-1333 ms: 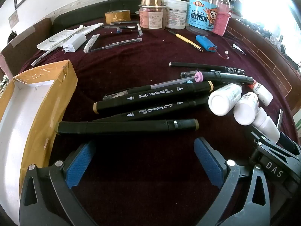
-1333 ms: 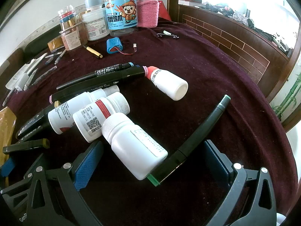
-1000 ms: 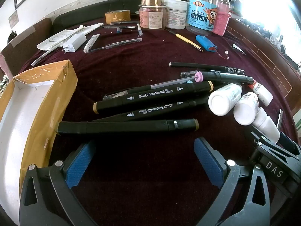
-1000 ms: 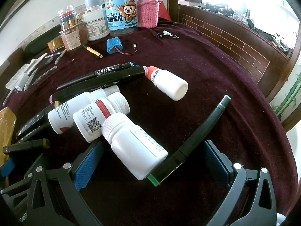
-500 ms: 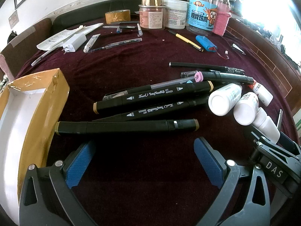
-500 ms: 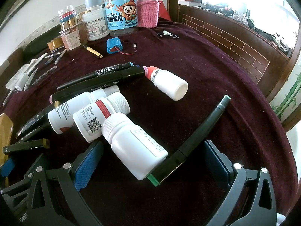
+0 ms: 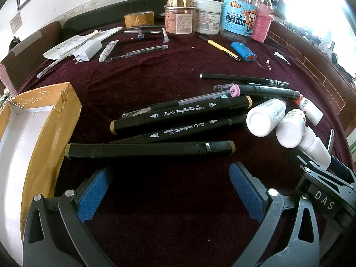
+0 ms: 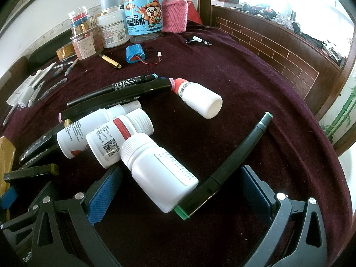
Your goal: Organize rigid objects
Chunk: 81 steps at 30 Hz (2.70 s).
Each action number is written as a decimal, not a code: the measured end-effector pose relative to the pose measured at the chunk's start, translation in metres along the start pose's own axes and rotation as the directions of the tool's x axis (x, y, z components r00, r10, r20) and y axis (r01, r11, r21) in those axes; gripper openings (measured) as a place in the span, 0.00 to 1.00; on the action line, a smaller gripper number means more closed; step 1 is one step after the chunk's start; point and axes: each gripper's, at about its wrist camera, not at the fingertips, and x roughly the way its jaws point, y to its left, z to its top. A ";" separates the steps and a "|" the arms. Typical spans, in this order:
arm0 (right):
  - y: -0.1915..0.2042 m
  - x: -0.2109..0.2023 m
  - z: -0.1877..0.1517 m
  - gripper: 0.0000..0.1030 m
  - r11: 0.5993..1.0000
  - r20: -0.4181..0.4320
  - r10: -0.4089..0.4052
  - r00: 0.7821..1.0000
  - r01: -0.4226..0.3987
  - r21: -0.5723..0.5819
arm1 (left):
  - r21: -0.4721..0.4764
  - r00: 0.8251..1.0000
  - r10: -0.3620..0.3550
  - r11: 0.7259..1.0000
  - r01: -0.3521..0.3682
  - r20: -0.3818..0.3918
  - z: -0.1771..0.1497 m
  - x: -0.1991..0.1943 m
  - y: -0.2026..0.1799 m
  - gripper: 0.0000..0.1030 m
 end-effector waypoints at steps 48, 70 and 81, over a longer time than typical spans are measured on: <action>-0.101 -0.031 0.022 0.95 0.980 0.256 0.138 0.957 -0.170 0.104 | 0.033 0.979 -0.190 0.982 0.188 0.077 -0.003 -0.077 0.044 0.98; -0.104 -0.026 0.018 0.95 0.960 0.225 0.229 0.947 -0.258 0.107 | 0.116 0.883 -0.402 0.892 0.438 -0.243 0.005 -0.028 -0.007 0.77; -0.100 -0.021 0.019 0.95 0.960 0.202 0.240 0.950 -0.263 0.100 | 0.147 0.964 -0.255 0.953 0.264 -0.076 0.029 -0.033 0.020 0.77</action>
